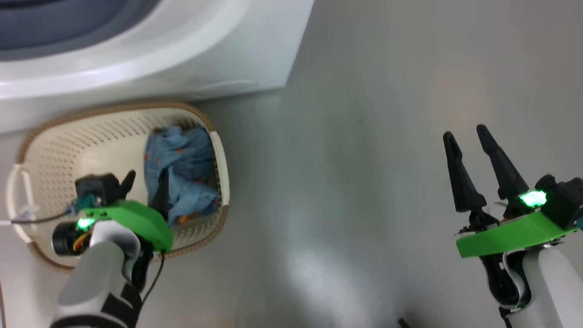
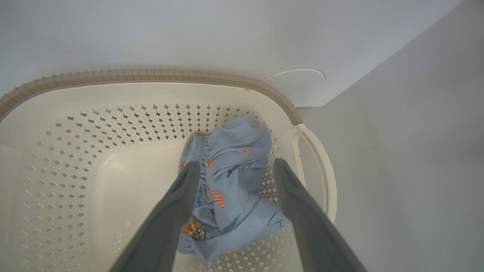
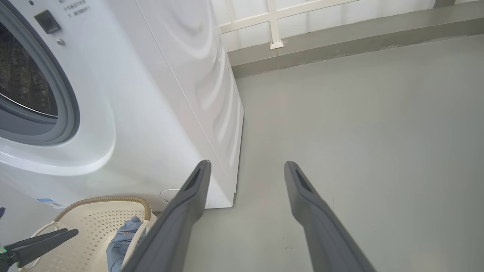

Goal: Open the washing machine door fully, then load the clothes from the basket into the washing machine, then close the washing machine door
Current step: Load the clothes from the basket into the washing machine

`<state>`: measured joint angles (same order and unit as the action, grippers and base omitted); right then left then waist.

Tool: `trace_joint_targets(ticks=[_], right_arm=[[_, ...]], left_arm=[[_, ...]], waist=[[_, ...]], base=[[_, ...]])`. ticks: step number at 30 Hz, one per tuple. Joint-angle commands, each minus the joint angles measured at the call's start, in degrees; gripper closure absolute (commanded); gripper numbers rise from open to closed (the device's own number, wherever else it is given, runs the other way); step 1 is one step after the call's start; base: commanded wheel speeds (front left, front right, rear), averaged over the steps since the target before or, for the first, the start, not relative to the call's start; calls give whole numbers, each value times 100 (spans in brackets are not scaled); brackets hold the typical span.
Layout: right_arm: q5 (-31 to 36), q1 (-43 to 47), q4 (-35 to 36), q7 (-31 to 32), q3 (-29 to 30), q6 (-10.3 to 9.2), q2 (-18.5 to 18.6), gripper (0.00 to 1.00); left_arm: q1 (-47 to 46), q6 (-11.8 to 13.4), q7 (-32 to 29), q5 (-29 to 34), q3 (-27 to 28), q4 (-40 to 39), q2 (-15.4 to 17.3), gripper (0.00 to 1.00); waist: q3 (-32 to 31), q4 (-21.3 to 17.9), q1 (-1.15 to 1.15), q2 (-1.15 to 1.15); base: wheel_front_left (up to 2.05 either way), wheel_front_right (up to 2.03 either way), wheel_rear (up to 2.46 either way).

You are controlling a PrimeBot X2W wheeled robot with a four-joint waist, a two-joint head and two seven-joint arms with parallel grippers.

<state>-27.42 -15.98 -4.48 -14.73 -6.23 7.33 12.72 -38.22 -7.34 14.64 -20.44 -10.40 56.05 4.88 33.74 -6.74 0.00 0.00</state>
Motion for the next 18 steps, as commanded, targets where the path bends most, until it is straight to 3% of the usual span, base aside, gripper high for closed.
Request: trace_joint_targets(ticks=[1, 8, 18], right_arm=[[-5, -17, 156, -27, -112, 16, 8, 0], [-7, -166, 210, -27, -229, 16, -42, 0], [-6, -316, 320, -27, -346, 16, -87, 0]], left_arm=[[-150, -13, 36, -117, 23, 87, 238, 0], [-657, -14, 34, -652, -489, 796, 405, 0], [-1190, -14, -274, -1346, -1225, 1093, 742, 0]], waist=[[549, -218, 0, 0], [821, -380, 0, 0], [1230, -565, 0, 0]], base=[[0, 0, 0], [0, 0, 0], [0, 0, 0]])
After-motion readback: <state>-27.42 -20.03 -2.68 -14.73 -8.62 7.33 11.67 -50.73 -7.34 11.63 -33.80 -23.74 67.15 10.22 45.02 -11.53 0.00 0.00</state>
